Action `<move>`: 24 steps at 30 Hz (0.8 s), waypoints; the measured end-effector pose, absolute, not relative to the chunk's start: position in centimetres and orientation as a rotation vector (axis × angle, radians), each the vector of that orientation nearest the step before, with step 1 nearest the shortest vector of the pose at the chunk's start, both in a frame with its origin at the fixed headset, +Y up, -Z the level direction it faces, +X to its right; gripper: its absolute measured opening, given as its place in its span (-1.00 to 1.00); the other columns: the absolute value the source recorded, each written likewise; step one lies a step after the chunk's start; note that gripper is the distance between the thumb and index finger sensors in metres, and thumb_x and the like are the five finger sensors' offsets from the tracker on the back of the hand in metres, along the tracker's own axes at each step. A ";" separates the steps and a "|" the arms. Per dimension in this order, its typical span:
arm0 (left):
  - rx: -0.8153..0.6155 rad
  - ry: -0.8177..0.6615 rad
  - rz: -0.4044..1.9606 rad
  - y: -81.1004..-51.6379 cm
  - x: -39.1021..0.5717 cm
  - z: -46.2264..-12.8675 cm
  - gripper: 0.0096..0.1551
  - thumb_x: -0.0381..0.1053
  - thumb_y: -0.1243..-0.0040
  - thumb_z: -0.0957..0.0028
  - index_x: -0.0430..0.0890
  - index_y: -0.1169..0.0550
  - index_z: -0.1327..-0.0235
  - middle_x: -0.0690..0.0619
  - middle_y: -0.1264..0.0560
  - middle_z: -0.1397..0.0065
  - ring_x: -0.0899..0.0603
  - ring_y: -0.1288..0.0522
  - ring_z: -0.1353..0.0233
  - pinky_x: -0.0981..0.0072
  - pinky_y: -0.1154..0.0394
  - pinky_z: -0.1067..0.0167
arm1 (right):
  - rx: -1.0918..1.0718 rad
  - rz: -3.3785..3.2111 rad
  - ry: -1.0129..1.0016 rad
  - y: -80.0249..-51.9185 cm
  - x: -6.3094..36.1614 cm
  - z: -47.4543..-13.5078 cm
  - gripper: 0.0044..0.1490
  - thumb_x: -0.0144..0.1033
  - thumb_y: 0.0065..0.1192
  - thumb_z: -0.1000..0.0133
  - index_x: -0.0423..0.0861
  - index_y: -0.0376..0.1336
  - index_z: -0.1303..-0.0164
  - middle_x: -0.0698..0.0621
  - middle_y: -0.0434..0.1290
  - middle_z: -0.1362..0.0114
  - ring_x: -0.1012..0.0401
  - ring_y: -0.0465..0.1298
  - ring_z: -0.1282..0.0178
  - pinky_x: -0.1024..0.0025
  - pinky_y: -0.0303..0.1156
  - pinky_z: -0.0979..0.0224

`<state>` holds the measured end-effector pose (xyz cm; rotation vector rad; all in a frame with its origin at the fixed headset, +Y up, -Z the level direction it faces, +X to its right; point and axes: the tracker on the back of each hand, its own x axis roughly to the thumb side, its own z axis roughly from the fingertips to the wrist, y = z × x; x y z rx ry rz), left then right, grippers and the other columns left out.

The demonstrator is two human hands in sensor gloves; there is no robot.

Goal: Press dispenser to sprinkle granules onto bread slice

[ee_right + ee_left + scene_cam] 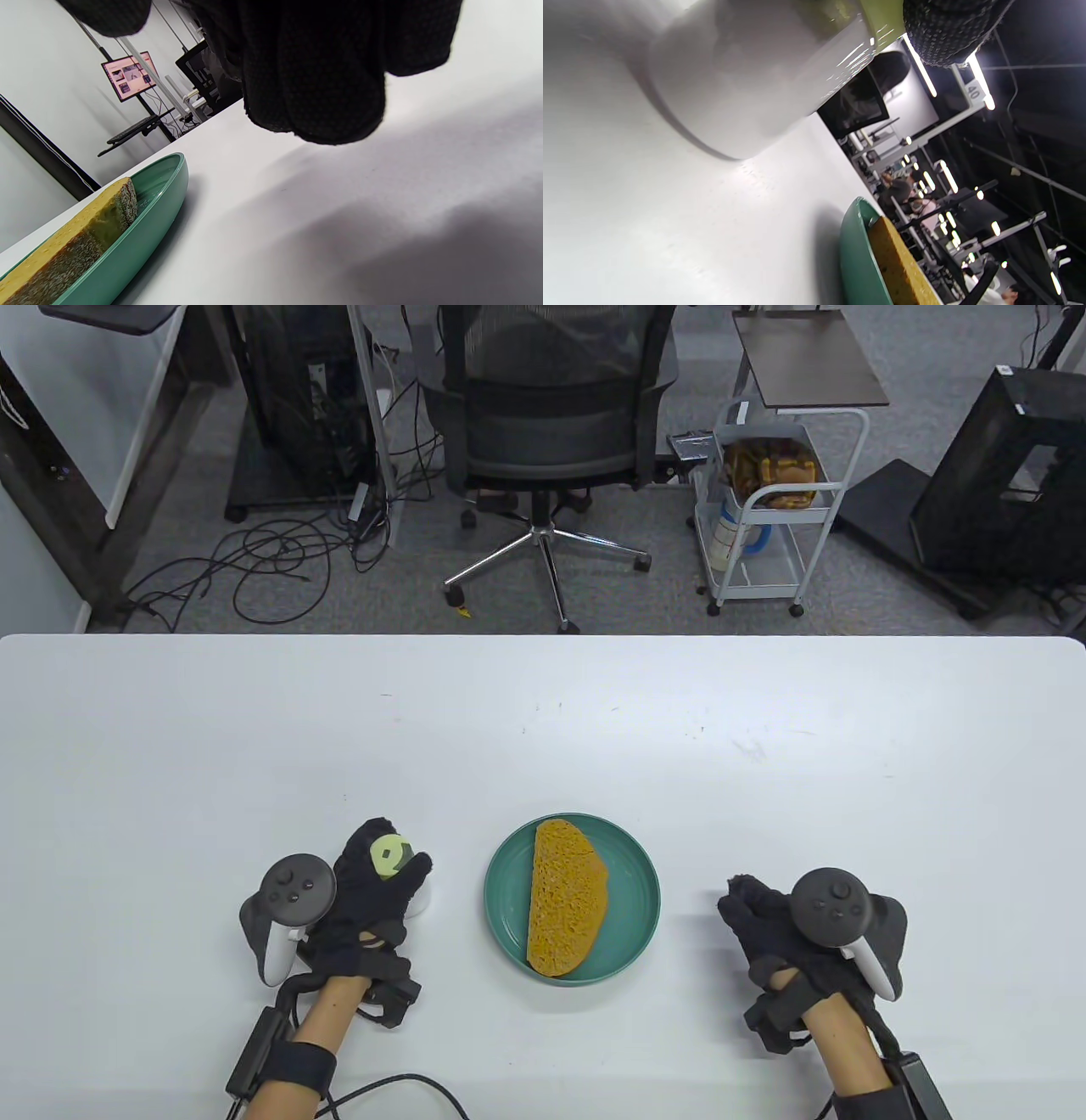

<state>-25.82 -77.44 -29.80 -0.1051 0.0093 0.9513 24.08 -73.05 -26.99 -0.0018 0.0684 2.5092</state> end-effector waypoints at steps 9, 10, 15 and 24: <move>-0.407 -0.120 1.189 -75.5 -28.6 -28.6 0.49 0.38 -0.24 -0.10 0.05 0.65 -0.34 -0.11 0.58 -0.63 -0.29 0.60 -0.68 -0.26 0.67 -0.38 | -0.033 2.597 -0.059 -71.3 24.5 -26.3 -0.25 -0.06 0.18 -0.02 -0.35 0.31 -0.21 -0.34 0.60 -0.12 -0.15 0.63 0.12 -0.24 0.39 -0.20; -0.437 -0.147 1.173 -75.0 -29.7 -28.2 0.48 0.37 -0.25 -0.11 0.06 0.64 -0.36 -0.10 0.60 -0.62 -0.29 0.64 -0.66 -0.25 0.69 -0.37 | -0.048 2.618 -0.069 -71.1 24.5 -26.2 -0.25 -0.06 0.18 -0.02 -0.35 0.30 -0.23 -0.35 0.58 -0.15 -0.17 0.62 0.09 -0.26 0.37 -0.22; -0.500 -0.045 0.739 -74.5 -32.8 -26.9 0.45 0.41 -0.22 -0.08 0.12 0.60 -0.41 -0.04 0.63 -0.63 -0.23 0.71 -0.63 -0.23 0.74 -0.35 | -0.124 2.773 -0.081 -71.6 24.9 -26.4 -0.19 -0.02 0.18 -0.02 -0.29 0.22 -0.34 -0.35 0.46 -0.37 -0.27 0.50 -0.19 -0.37 0.20 -0.39; -0.539 0.083 0.142 -75.1 -32.4 -27.7 0.43 0.47 -0.15 -0.02 0.16 0.64 -0.36 0.03 0.69 -0.59 -0.17 0.78 -0.59 -0.22 0.76 -0.34 | -0.217 2.837 0.027 -73.9 26.3 -27.9 -0.18 -0.01 0.18 -0.02 -0.26 0.20 -0.37 -0.33 0.39 -0.47 -0.36 0.32 -0.45 -0.48 0.02 -0.48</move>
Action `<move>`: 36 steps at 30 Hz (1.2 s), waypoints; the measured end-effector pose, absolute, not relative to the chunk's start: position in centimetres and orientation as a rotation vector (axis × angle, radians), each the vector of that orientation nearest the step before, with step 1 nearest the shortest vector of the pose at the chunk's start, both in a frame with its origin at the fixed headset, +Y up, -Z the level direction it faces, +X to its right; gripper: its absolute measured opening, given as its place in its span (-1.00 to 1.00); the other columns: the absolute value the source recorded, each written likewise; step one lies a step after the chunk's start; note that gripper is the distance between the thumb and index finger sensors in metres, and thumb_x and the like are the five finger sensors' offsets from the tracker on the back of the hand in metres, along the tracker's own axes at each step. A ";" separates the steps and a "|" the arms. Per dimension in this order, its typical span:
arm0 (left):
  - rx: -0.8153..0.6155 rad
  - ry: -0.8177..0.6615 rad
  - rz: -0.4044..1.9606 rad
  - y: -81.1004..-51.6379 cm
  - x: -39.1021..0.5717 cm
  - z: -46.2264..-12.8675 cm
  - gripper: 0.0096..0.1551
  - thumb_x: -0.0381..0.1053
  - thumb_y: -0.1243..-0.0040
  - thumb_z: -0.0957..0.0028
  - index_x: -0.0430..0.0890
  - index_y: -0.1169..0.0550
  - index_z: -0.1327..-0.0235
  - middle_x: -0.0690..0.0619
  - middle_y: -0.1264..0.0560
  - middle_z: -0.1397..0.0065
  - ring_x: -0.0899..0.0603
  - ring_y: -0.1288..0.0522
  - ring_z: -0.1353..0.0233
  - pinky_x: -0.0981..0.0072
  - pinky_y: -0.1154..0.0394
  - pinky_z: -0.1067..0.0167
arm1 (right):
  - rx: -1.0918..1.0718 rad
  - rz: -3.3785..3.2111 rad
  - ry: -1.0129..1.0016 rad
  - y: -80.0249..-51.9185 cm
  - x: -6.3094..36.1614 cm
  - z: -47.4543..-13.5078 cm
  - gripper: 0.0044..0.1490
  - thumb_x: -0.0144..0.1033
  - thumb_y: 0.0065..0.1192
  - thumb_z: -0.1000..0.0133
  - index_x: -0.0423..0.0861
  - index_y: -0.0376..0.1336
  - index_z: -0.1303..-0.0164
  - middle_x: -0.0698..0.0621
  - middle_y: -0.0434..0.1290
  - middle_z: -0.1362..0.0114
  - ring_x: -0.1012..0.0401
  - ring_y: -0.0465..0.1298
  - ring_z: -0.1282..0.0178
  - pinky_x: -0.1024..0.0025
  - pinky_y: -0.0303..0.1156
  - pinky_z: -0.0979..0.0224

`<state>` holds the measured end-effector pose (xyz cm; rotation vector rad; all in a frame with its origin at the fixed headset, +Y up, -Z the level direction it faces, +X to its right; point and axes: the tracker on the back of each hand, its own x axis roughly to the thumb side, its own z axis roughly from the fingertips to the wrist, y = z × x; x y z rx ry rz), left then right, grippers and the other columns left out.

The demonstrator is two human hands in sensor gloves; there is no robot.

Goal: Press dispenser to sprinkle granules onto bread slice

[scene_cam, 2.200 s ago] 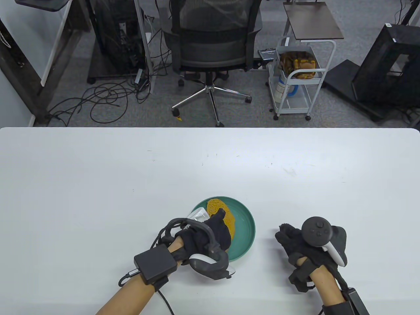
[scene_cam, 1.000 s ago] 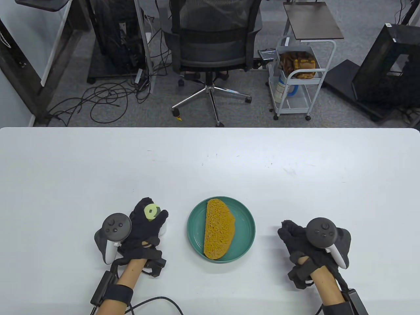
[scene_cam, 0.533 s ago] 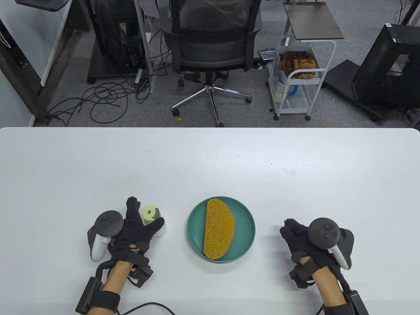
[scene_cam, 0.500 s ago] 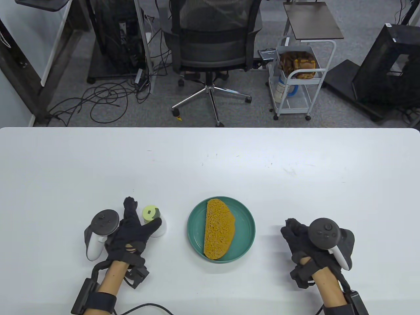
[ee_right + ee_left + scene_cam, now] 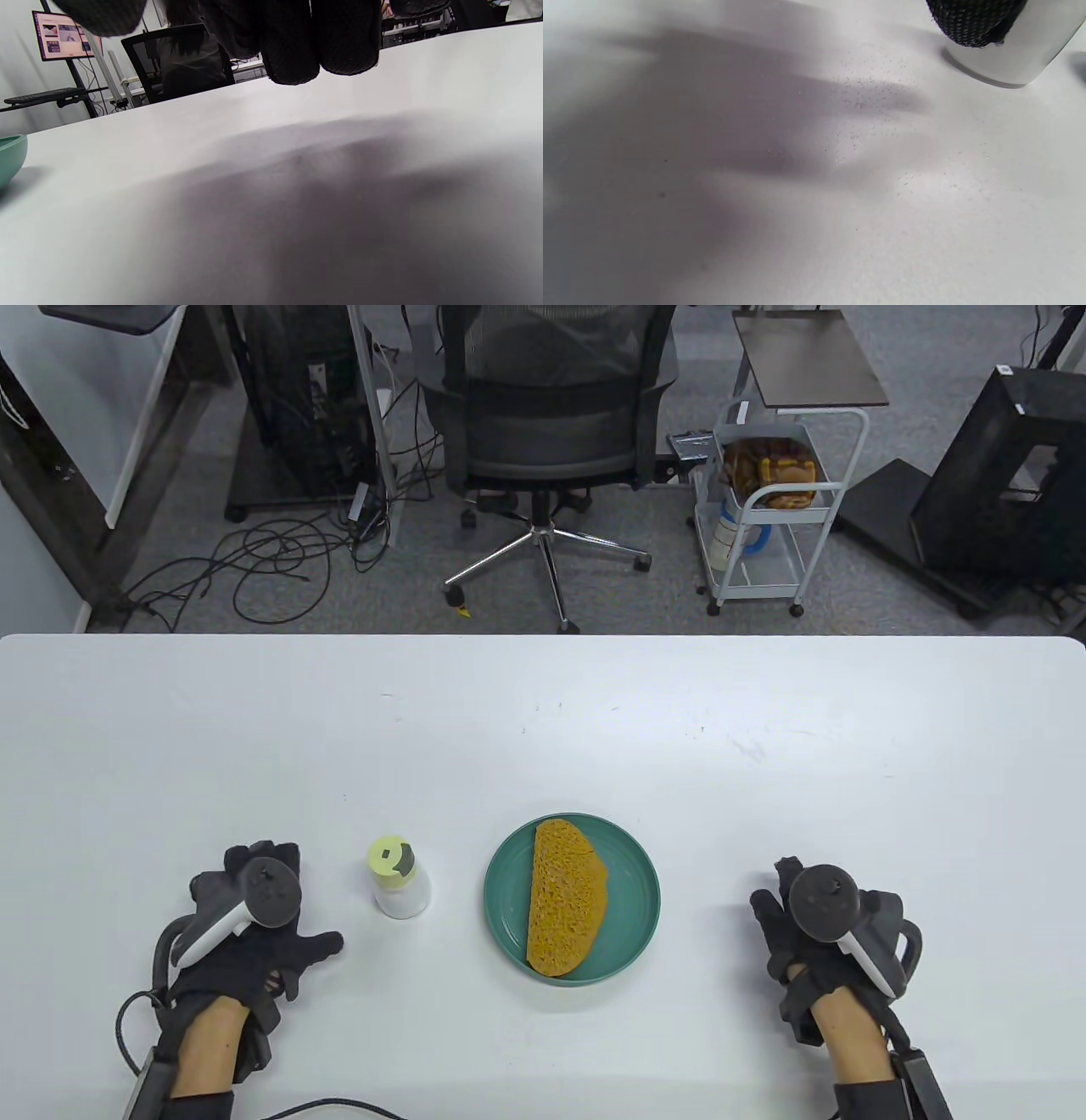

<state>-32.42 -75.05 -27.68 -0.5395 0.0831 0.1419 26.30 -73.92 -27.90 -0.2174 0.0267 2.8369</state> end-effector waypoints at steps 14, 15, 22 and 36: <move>-0.431 0.030 0.121 -74.6 -31.6 -27.5 0.44 0.46 -0.13 -0.03 0.17 0.68 -0.28 0.02 0.74 -0.53 -0.19 0.76 -0.60 -0.25 0.74 -0.35 | -0.186 2.809 0.056 -74.4 26.4 -28.4 -0.18 -0.01 0.17 -0.02 -0.26 0.20 -0.37 -0.34 0.39 -0.47 -0.37 0.32 -0.45 -0.49 0.02 -0.48; -0.430 0.027 0.119 -74.6 -31.6 -27.5 0.43 0.46 -0.13 -0.03 0.17 0.68 -0.28 0.02 0.73 -0.54 -0.19 0.76 -0.61 -0.25 0.74 -0.35 | -0.182 2.810 0.057 -74.5 26.4 -28.4 -0.18 -0.01 0.17 -0.02 -0.26 0.20 -0.37 -0.34 0.39 -0.47 -0.37 0.32 -0.45 -0.48 0.02 -0.48; -0.433 0.000 0.120 -74.7 -31.3 -27.5 0.43 0.45 -0.12 -0.04 0.17 0.68 -0.29 0.02 0.72 -0.55 -0.19 0.75 -0.61 -0.25 0.74 -0.35 | -0.183 2.802 0.070 -74.5 26.4 -28.3 -0.18 -0.01 0.17 -0.02 -0.26 0.20 -0.37 -0.33 0.40 -0.47 -0.37 0.33 -0.45 -0.48 0.02 -0.48; -0.433 -0.041 0.165 -74.9 -31.2 -27.5 0.41 0.43 -0.13 -0.06 0.17 0.66 -0.32 0.00 0.69 -0.58 -0.20 0.73 -0.62 -0.25 0.74 -0.35 | -0.177 2.793 0.124 -74.8 26.3 -28.3 -0.19 -0.01 0.17 -0.02 -0.26 0.21 -0.36 -0.34 0.41 -0.46 -0.37 0.34 -0.43 -0.48 0.03 -0.47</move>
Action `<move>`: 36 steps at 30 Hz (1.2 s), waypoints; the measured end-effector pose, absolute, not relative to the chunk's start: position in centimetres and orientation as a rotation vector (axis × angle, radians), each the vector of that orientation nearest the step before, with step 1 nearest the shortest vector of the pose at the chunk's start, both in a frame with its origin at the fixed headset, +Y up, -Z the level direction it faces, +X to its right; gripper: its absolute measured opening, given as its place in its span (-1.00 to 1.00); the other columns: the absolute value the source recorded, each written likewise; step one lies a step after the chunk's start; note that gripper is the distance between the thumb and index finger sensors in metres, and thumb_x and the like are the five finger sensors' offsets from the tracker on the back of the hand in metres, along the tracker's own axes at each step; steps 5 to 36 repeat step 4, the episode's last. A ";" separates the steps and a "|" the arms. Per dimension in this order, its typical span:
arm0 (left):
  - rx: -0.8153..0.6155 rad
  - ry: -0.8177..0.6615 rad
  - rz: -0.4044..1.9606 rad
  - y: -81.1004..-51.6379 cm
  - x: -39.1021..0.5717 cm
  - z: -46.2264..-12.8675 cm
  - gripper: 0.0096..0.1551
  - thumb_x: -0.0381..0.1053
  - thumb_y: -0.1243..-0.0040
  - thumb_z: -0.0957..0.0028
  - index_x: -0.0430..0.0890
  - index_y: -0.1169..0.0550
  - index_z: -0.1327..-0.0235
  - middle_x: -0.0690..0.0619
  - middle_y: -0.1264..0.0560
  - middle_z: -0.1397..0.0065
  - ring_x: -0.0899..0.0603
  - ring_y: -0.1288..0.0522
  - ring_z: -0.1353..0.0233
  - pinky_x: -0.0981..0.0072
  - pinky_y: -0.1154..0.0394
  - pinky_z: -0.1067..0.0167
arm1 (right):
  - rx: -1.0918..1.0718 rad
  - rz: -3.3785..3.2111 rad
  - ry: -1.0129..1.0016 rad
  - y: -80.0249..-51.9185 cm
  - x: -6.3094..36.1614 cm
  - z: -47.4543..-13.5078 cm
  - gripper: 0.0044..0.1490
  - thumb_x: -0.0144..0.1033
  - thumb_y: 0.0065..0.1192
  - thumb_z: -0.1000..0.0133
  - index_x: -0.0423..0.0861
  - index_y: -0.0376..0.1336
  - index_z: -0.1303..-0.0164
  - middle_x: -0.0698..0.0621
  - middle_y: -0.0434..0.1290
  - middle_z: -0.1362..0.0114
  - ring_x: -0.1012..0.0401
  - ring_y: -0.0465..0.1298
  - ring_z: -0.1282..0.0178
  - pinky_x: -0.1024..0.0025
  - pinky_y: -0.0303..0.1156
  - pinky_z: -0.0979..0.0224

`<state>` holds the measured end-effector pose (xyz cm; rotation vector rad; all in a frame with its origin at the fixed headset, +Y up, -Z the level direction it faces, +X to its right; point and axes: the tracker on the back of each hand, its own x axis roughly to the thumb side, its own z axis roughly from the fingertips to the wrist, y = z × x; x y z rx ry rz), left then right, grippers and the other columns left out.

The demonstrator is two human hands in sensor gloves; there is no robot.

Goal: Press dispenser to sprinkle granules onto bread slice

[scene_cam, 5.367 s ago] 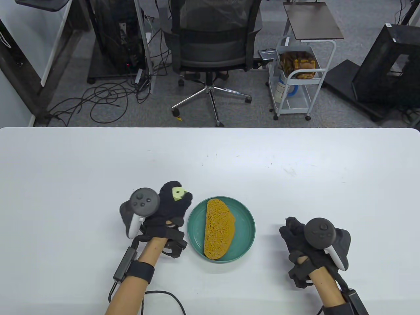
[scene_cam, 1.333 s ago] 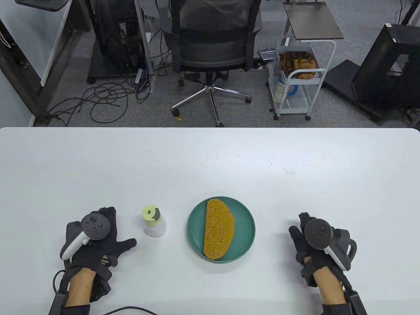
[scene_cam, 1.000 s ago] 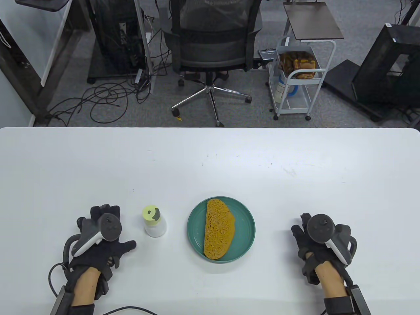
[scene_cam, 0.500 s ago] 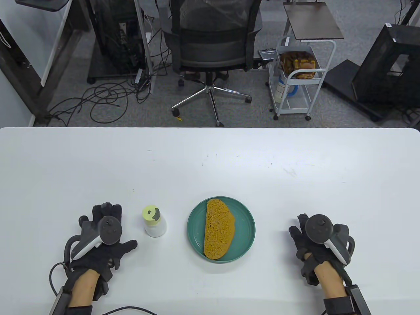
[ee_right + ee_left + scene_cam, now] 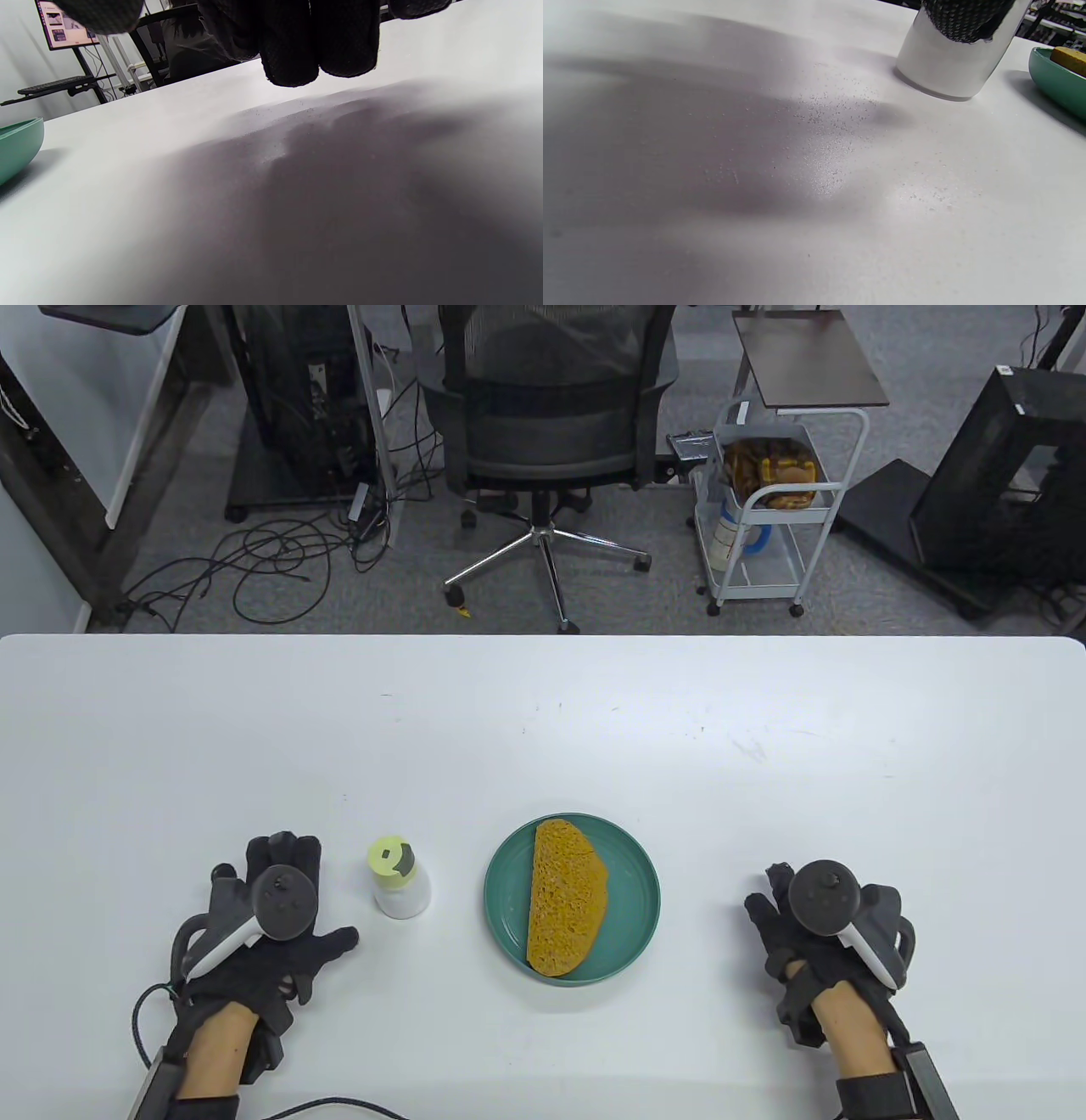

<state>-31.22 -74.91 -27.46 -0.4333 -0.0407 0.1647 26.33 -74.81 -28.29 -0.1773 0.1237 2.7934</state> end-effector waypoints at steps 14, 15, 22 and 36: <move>-0.404 -0.047 0.187 -74.5 -31.3 -27.3 0.40 0.42 -0.13 -0.06 0.16 0.65 -0.33 -0.01 0.68 -0.59 -0.20 0.72 -0.63 -0.25 0.73 -0.36 | -0.213 2.780 0.166 -75.1 26.8 -28.3 -0.19 -0.01 0.17 -0.03 -0.27 0.21 -0.36 -0.34 0.41 -0.46 -0.37 0.34 -0.43 -0.48 0.03 -0.47; -0.404 -0.047 0.187 -74.5 -31.3 -27.3 0.40 0.42 -0.13 -0.06 0.16 0.65 -0.33 -0.01 0.68 -0.59 -0.20 0.72 -0.63 -0.25 0.73 -0.36 | -0.213 2.780 0.166 -75.1 26.8 -28.3 -0.19 -0.01 0.17 -0.03 -0.27 0.21 -0.36 -0.34 0.41 -0.46 -0.37 0.34 -0.43 -0.48 0.03 -0.47; -0.404 -0.047 0.187 -74.5 -31.3 -27.3 0.40 0.42 -0.13 -0.06 0.16 0.65 -0.33 -0.01 0.68 -0.59 -0.20 0.72 -0.63 -0.25 0.73 -0.36 | -0.213 2.780 0.166 -75.1 26.8 -28.3 -0.19 -0.01 0.17 -0.03 -0.27 0.21 -0.36 -0.34 0.41 -0.46 -0.37 0.34 -0.43 -0.48 0.03 -0.47; -0.404 -0.047 0.187 -74.5 -31.3 -27.3 0.40 0.42 -0.13 -0.06 0.16 0.65 -0.33 -0.01 0.68 -0.59 -0.20 0.72 -0.63 -0.25 0.73 -0.36 | -0.213 2.780 0.166 -75.1 26.8 -28.3 -0.19 -0.01 0.17 -0.03 -0.27 0.21 -0.36 -0.34 0.41 -0.46 -0.37 0.34 -0.43 -0.48 0.03 -0.47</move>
